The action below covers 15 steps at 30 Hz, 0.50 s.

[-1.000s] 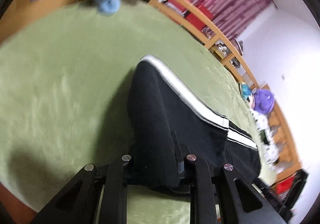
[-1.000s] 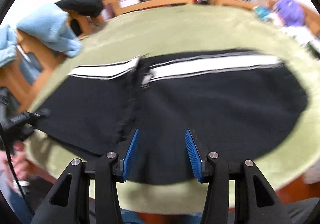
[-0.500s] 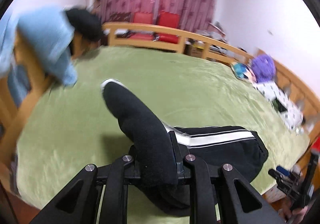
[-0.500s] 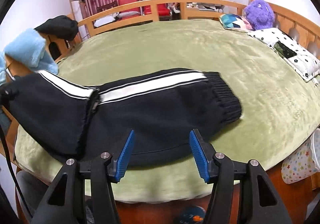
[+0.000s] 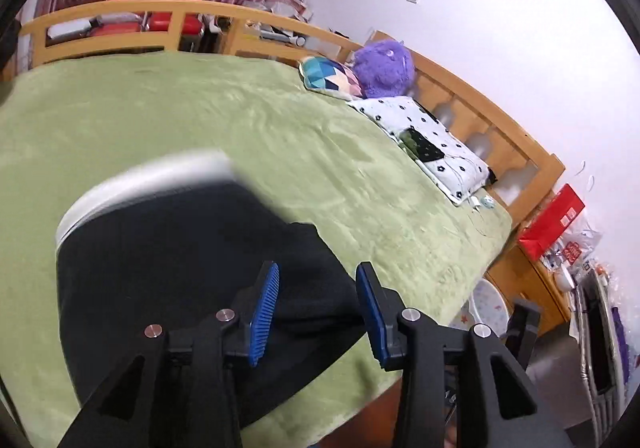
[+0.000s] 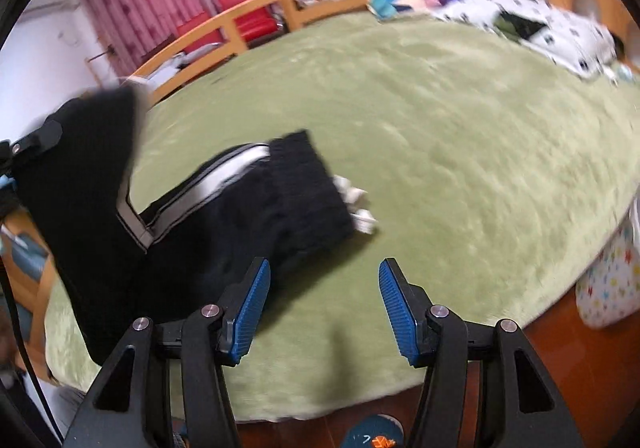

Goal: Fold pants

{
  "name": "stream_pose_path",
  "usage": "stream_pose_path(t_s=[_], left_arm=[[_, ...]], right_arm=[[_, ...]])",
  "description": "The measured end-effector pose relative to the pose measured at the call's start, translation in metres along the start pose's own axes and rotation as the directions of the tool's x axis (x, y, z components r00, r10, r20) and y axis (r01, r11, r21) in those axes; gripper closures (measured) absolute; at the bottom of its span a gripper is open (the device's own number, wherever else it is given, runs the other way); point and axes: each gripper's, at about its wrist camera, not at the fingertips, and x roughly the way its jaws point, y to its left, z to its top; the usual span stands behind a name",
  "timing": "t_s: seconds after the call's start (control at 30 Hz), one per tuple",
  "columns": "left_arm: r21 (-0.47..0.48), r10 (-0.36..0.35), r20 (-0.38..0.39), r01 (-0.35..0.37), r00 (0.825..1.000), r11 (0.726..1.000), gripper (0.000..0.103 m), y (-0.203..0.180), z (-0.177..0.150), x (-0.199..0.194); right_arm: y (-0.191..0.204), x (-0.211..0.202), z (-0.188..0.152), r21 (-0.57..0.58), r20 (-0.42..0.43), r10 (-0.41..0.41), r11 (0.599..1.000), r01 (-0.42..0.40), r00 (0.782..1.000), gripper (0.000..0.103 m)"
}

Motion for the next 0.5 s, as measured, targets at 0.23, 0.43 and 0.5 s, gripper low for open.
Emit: stream_pose_path(t_s=[0.23,0.43,0.5], left_arm=[[-0.083,0.139,0.024,-0.137,0.99,0.987,0.053,0.07,-0.033,-0.031],[-0.101,0.353,0.009,-0.35,0.936,0.931,0.053,0.116,-0.062,-0.047],[-0.115,0.396,-0.019,-0.395,0.918,0.911,0.053,0.129,-0.073,-0.051]], right_arm=[[-0.004,0.013,0.011,0.048,-0.01,0.136,0.99,-0.136,0.991,0.047],[0.02,0.07,0.023,0.093,-0.141,0.238,0.969,-0.227,0.961,0.046],[0.031,0.088,0.021,0.102,-0.202,0.247,0.968,-0.23,0.948,0.06]])
